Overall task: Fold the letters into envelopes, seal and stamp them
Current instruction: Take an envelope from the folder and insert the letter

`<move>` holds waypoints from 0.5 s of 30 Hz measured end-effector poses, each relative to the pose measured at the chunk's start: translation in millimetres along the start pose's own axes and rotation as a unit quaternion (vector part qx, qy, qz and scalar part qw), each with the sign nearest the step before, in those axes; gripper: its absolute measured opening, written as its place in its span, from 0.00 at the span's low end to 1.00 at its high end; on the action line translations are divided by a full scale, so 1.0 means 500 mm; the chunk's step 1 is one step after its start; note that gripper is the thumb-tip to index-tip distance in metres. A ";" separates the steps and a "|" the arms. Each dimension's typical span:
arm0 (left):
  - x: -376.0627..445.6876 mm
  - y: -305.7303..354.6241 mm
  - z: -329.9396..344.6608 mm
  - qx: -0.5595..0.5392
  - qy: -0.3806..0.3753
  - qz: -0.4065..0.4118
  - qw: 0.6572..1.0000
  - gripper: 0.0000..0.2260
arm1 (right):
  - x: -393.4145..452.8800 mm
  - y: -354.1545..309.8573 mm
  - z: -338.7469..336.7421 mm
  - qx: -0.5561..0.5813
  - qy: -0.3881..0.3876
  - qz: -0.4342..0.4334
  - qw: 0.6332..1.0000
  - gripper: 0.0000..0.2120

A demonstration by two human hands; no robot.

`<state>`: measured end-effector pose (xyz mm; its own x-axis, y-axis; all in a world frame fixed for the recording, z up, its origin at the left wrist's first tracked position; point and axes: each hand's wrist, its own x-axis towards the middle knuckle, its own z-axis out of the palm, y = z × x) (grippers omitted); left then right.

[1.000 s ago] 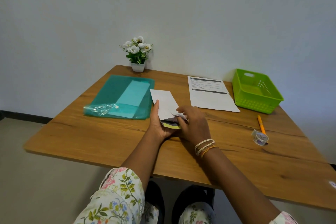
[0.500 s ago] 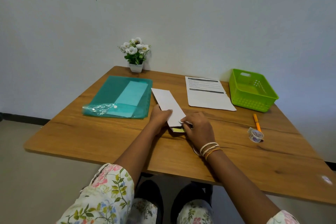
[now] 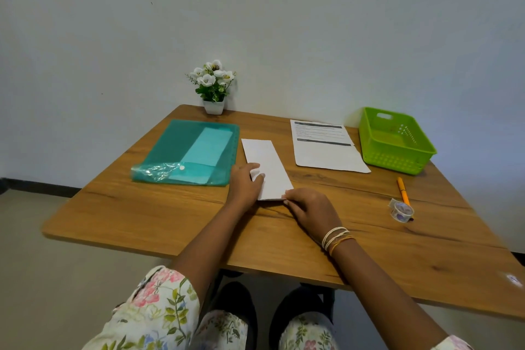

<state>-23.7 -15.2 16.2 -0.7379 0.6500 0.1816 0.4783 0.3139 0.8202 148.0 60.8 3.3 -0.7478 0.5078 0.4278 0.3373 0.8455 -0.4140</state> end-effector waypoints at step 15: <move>-0.051 -0.033 -0.019 0.112 -0.087 0.192 0.971 0.14 | 0.032 0.015 0.016 -0.015 0.004 0.047 0.999 0.10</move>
<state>-17.3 -43.7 3.2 -0.4020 0.8501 0.3402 0.8085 0.1552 0.5677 134.1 73.9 0.3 -0.7070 0.5870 0.3944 0.4233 0.7980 -0.4289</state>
